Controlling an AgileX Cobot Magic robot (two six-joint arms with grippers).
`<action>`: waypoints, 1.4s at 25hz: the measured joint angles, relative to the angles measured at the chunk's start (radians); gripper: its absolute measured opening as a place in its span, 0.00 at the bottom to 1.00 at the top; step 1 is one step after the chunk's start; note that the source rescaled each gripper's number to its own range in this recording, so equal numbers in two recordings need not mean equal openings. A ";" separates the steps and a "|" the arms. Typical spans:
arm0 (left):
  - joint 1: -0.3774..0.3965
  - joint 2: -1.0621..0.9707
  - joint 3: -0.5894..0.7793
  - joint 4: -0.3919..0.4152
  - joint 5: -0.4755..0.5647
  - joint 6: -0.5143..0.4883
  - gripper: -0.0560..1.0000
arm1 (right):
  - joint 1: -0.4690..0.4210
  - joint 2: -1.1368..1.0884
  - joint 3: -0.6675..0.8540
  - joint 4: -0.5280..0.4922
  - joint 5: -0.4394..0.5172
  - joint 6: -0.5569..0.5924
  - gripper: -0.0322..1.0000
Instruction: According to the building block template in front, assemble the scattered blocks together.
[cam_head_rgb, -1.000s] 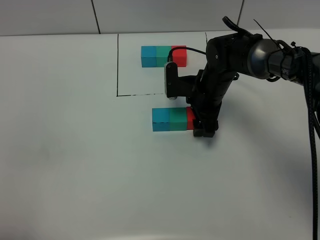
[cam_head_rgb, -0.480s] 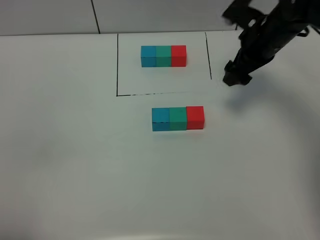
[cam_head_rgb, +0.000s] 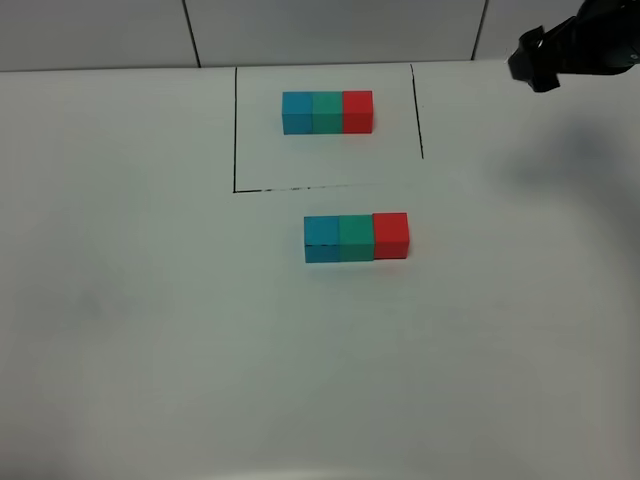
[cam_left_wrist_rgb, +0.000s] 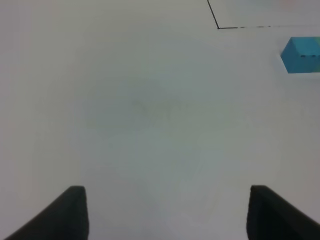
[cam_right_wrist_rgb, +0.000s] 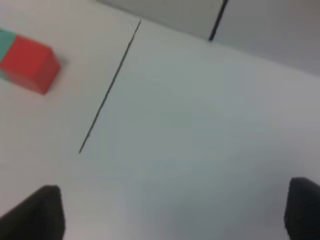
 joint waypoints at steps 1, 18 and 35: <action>0.000 0.000 0.000 0.000 0.000 0.000 0.63 | -0.006 -0.034 0.019 0.005 -0.014 0.007 0.94; 0.000 0.000 0.000 0.000 0.000 0.000 0.62 | -0.047 -0.694 0.414 -0.081 0.158 0.150 0.94; 0.000 0.000 0.000 0.000 0.000 0.000 0.62 | -0.047 -1.375 0.679 -0.231 0.467 0.321 0.94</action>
